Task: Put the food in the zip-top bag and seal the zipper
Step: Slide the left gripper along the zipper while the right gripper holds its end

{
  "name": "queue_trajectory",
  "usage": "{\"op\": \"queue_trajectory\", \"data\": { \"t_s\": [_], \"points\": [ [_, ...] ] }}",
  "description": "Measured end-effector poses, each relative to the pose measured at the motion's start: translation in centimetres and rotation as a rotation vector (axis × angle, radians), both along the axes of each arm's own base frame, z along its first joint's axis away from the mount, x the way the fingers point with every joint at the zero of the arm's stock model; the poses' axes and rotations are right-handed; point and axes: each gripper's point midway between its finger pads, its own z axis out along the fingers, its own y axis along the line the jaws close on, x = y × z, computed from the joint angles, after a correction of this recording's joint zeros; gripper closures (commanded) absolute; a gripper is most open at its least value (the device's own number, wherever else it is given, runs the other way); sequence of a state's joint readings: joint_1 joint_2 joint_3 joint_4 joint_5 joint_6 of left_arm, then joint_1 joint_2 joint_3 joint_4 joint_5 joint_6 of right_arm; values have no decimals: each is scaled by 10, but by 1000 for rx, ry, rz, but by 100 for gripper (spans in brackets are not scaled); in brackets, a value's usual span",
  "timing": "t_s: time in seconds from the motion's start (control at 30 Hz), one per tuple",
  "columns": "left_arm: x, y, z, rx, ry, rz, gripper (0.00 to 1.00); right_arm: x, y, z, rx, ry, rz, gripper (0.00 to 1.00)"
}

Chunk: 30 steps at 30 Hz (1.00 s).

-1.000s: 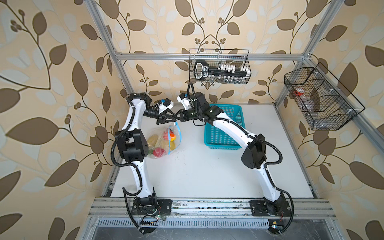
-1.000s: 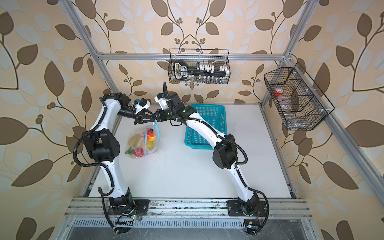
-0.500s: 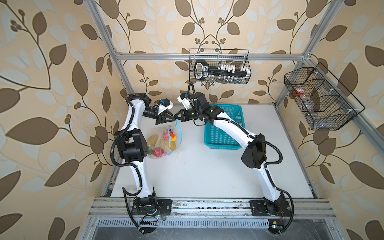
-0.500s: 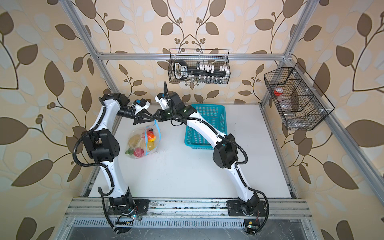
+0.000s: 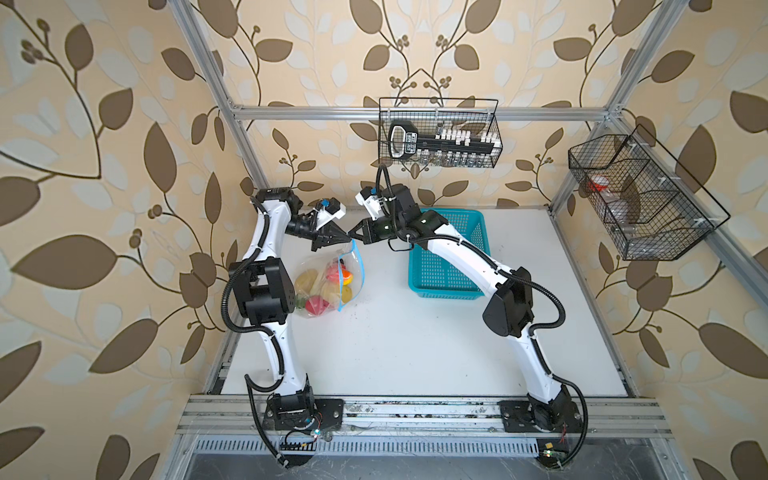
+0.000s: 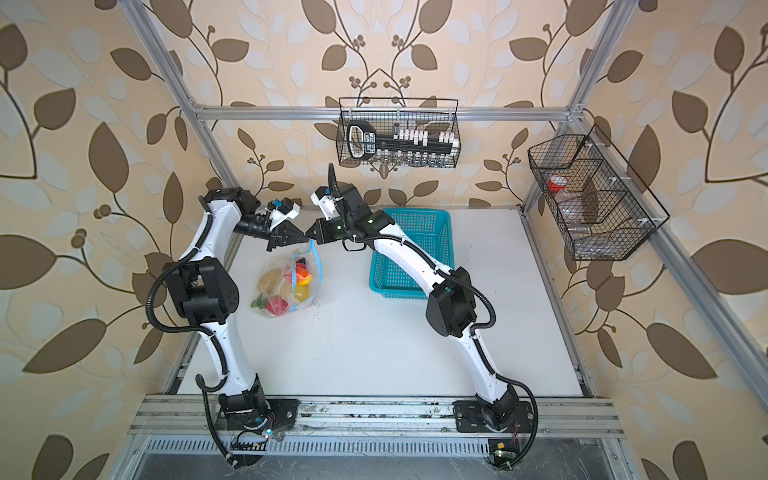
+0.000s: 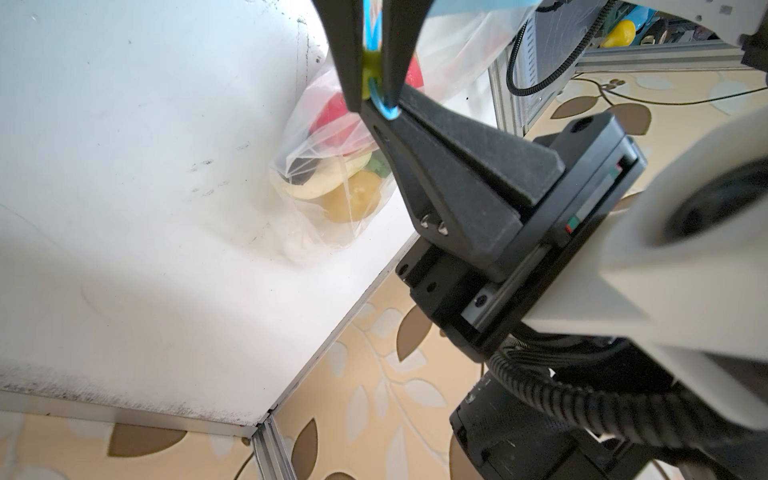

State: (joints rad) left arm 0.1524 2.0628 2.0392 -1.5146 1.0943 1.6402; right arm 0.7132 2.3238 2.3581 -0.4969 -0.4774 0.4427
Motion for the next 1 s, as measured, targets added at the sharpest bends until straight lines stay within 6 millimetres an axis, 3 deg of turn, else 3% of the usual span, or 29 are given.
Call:
{"op": "queue_trajectory", "data": {
  "t_s": [0.33,0.6,1.0],
  "points": [
    [7,4,17,0,17,52,100,2,-1,12,-3,-64,-30,100],
    [9,6,23,-14,77,102,100,-2,-3,7,-30,-67,-55,100],
    [16,6,30,-90,355,281,100,-4,-9,4,-47,-70,-79,100]
  ]
}}
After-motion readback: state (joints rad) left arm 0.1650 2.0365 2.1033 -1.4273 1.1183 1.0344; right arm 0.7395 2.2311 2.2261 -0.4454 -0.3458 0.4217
